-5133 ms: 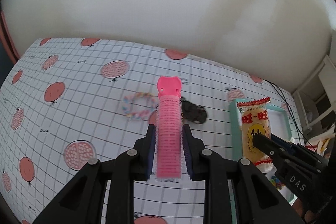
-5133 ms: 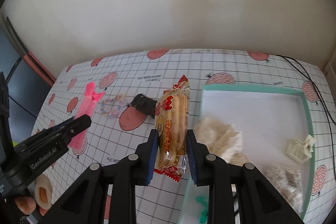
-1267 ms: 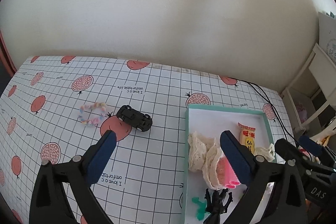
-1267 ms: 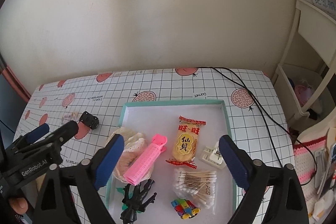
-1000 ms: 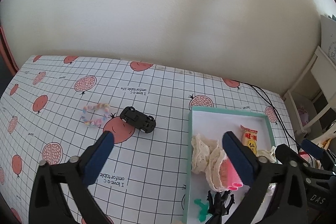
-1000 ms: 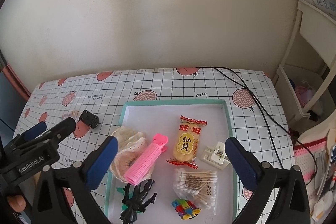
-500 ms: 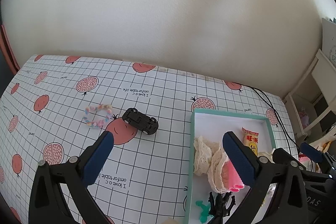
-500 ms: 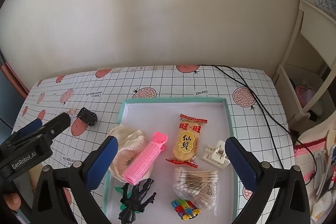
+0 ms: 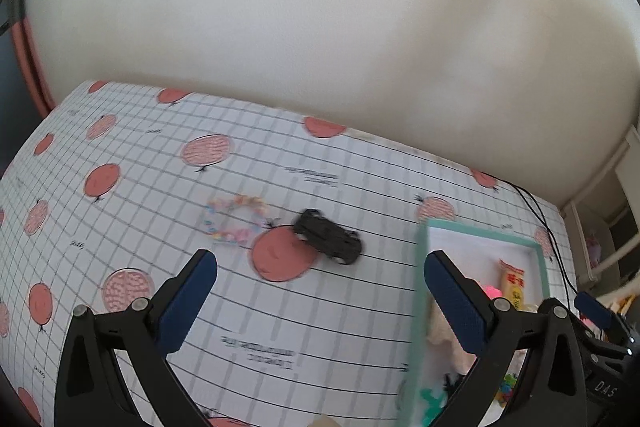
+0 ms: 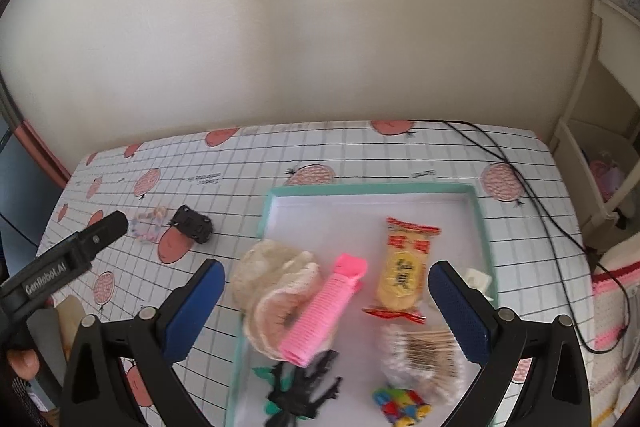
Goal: Organize objects
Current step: 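Move the right gripper toward the black toy car while the left approaches the candy bracelet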
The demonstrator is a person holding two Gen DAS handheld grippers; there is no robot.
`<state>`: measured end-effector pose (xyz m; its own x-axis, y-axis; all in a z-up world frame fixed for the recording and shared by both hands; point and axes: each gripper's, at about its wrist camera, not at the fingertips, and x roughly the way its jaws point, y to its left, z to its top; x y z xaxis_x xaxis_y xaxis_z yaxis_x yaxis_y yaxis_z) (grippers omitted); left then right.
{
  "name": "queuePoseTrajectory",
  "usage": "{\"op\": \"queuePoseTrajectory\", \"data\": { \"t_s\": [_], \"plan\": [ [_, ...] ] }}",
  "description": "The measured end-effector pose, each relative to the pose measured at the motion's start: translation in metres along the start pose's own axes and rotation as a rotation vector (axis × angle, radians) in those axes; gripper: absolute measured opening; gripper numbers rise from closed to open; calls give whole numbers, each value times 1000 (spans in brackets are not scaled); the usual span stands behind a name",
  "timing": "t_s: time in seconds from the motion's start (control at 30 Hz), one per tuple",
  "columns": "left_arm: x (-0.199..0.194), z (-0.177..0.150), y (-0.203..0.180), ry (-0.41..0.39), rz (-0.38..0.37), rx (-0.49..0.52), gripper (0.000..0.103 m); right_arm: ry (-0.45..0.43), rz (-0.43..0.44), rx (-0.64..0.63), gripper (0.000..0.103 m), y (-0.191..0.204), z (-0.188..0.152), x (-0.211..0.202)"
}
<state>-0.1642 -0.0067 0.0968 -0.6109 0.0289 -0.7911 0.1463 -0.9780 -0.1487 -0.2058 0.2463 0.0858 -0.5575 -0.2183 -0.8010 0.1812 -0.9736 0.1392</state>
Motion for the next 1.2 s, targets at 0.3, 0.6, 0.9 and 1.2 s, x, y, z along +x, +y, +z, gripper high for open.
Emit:
{"op": "queuePoseTrajectory", "data": {
  "t_s": [0.3, 0.6, 0.9, 1.2],
  "plan": [
    [7, 5, 54, 17, 45, -55, 103, 27, 30, -80, 103, 50, -8, 22],
    [13, 7, 92, 44, 80, -81, 103, 54, 66, -141, 103, 96, -14, 38],
    [23, 5, 102, 63, 89, -64, 103, 77, 62, -178, 103, 118, -20, 50],
    [36, 5, 100, 27, 8, -94, 103, 94, 80, -209, 103, 128, -27, 70]
  ]
}}
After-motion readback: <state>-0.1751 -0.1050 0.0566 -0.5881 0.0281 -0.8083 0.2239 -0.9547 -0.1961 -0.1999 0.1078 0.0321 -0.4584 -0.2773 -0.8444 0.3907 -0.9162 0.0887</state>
